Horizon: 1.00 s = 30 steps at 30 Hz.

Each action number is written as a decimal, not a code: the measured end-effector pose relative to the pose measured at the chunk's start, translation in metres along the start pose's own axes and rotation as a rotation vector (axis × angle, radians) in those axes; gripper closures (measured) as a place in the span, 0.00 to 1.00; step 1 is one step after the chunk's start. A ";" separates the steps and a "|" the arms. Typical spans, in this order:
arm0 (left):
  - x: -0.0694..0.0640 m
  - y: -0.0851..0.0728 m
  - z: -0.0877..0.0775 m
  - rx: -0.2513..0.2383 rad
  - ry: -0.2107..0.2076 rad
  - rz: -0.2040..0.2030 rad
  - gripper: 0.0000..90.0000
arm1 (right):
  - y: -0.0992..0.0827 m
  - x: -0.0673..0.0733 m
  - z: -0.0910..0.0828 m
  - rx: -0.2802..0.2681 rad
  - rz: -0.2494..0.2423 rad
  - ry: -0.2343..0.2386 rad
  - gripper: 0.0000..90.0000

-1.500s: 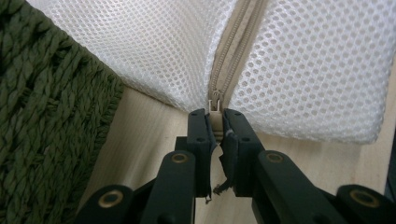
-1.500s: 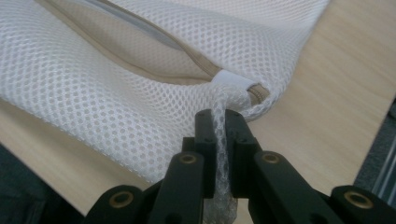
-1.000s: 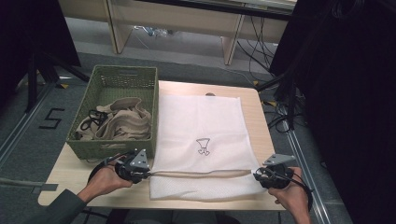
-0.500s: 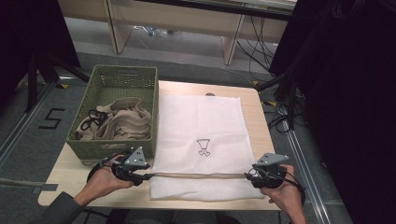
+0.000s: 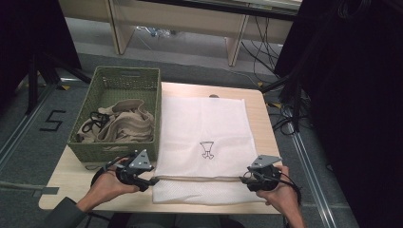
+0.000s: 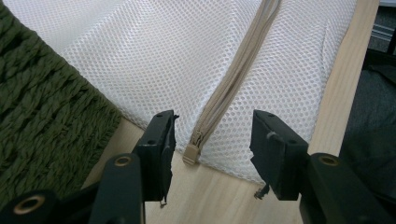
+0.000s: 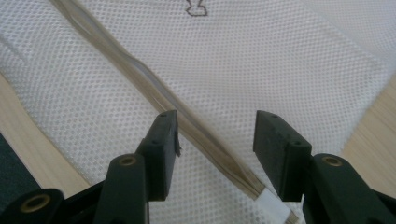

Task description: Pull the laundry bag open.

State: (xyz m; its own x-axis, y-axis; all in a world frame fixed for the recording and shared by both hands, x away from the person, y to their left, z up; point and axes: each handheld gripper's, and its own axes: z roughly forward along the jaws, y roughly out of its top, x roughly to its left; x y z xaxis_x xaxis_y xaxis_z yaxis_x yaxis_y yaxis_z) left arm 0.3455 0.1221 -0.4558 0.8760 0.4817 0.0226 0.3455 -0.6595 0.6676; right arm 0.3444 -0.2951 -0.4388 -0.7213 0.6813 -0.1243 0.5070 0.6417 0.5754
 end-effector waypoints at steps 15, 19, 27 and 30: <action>0.000 0.000 0.000 0.006 0.003 -0.006 0.53 | 0.018 0.013 0.042 0.114 -0.210 0.020 0.58; -0.001 0.000 0.000 0.010 -0.001 -0.005 0.52 | 0.021 0.016 0.049 0.132 -0.242 0.033 0.58; 0.000 -0.001 0.000 0.018 -0.003 0.001 0.52 | 0.030 0.020 0.062 0.178 -0.301 0.014 0.59; 0.000 -0.001 0.001 0.021 -0.005 0.000 0.52 | 0.032 0.020 0.065 0.188 -0.329 0.016 0.60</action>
State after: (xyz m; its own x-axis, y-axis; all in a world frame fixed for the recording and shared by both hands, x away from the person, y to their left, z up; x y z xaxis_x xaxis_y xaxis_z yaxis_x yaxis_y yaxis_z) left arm 0.3453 0.1222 -0.4571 0.8776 0.4790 0.0184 0.3529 -0.6716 0.6515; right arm 0.3764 -0.2379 -0.4753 -0.8667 0.4232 -0.2641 0.3236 0.8799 0.3480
